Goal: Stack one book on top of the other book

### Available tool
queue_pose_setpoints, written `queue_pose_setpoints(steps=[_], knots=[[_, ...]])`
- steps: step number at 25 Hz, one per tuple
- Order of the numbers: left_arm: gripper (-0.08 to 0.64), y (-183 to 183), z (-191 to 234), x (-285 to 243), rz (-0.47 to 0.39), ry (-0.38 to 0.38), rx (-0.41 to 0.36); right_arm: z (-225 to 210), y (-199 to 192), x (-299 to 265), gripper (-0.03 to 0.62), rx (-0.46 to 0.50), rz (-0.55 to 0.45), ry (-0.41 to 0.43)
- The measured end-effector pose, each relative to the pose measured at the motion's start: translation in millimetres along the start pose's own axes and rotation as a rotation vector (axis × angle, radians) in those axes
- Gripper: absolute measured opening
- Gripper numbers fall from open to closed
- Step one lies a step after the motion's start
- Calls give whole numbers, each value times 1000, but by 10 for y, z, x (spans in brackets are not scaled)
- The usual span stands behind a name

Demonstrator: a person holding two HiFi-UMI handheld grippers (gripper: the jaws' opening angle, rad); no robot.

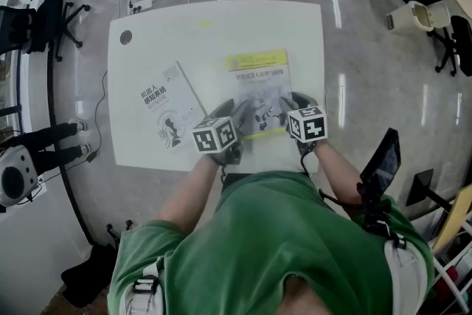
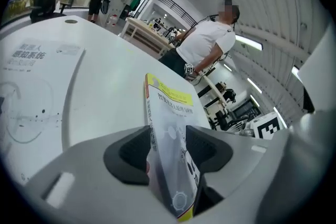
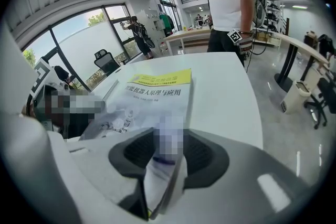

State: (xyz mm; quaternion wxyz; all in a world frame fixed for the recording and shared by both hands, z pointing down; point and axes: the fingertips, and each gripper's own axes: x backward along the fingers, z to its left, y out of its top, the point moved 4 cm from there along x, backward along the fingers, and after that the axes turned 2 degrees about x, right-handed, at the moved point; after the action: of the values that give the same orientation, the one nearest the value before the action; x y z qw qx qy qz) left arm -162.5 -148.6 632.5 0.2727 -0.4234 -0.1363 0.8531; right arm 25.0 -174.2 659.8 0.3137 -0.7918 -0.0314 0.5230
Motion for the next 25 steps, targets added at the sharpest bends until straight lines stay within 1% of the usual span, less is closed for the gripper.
queue_pose_setpoints(steps=[3,4,5,7,9,14,19,22,25], knots=[[175,72,-83,50,-50,-84,49,-37,-17,-5,148,-13,-2,1],[148,92,-137,49,-58,-115,54,-52,-21,-7,147,-16,-2,1],[127,104,-205,30,-56,-143,51,-68,-20,-9,149,-18,-1,2],[125,94,-338,-46,-33,-180,41,-88,-6,-14,147,-19,3,2],[135,77,-382,-97,-22,-172,41,-76,5,-28,147,-16,9,5],[144,24,-278,-197,20,-107,33,-104,-3,-31,147,-13,4,8],[144,-14,-254,-329,47,-76,16,-127,0,-33,147,-11,-1,16],[137,-54,-221,-395,67,-63,40,-143,2,-3,147,-14,-6,22],[120,-63,-185,-408,62,-56,61,-152,2,0,147,-16,-10,35]])
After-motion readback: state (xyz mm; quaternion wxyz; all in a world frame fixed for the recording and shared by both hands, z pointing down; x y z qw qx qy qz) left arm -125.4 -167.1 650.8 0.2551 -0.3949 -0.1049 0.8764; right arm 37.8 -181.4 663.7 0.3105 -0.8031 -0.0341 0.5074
